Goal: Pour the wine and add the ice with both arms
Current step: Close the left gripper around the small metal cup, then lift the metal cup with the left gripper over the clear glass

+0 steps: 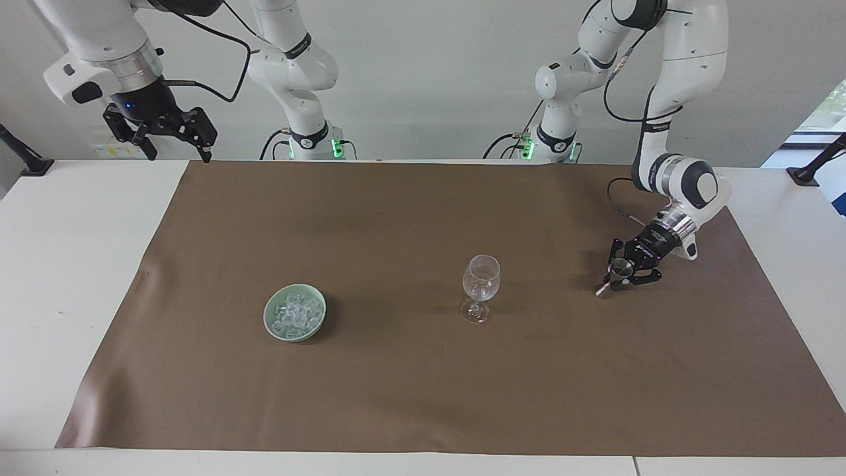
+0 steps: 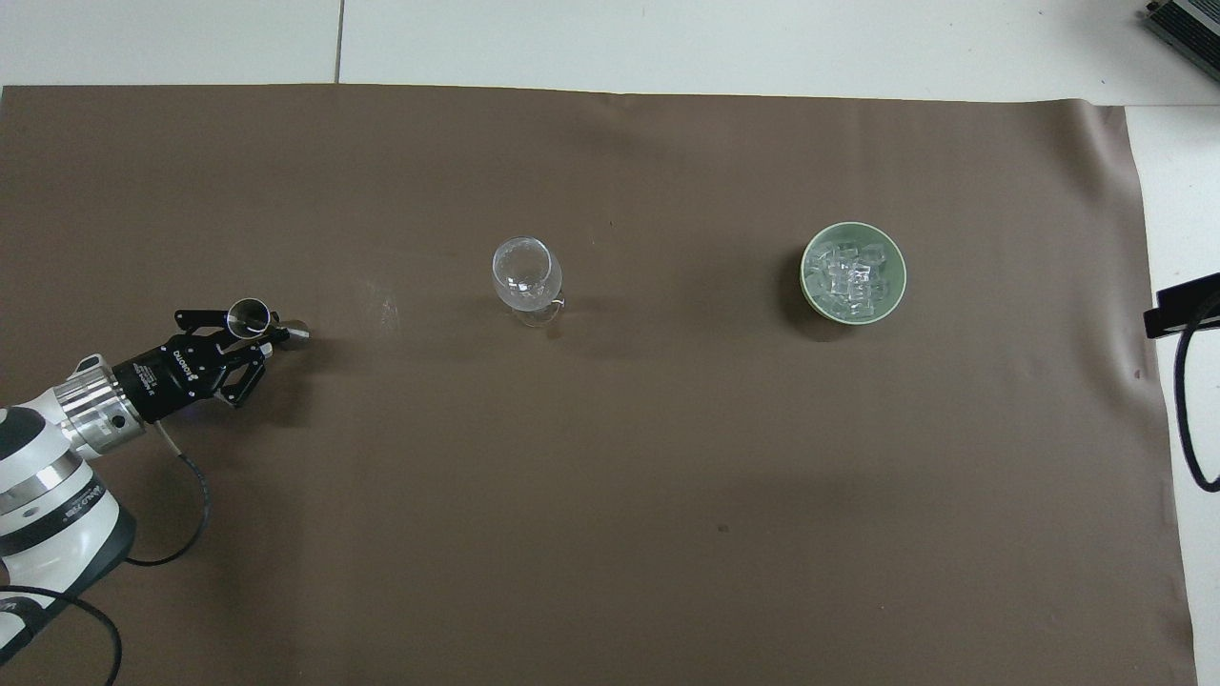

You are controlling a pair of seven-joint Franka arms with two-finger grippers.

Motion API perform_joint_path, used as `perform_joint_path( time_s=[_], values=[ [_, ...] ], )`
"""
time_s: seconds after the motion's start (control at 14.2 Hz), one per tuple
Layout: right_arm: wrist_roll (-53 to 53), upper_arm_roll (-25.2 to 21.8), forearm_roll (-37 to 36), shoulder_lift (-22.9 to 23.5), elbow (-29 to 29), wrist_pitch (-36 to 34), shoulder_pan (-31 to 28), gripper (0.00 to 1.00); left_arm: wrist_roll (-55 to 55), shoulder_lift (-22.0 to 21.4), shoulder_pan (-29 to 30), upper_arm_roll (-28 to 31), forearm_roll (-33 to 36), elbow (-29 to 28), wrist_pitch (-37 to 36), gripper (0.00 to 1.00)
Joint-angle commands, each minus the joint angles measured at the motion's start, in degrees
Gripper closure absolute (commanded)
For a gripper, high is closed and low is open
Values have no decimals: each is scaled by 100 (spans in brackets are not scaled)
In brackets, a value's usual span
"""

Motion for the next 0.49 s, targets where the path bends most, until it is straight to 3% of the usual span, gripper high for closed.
perform_joint_path(
  time_s=[0.0,0.42],
  values=[
    [63,14,116,-83,-117,117,-14,0,-30,-71,69,6,-92,0,-260,100],
    [63,14,116,-83,-117,117,-14,0,-811,-509,-255,6,-92,106,-7,100]
  ],
)
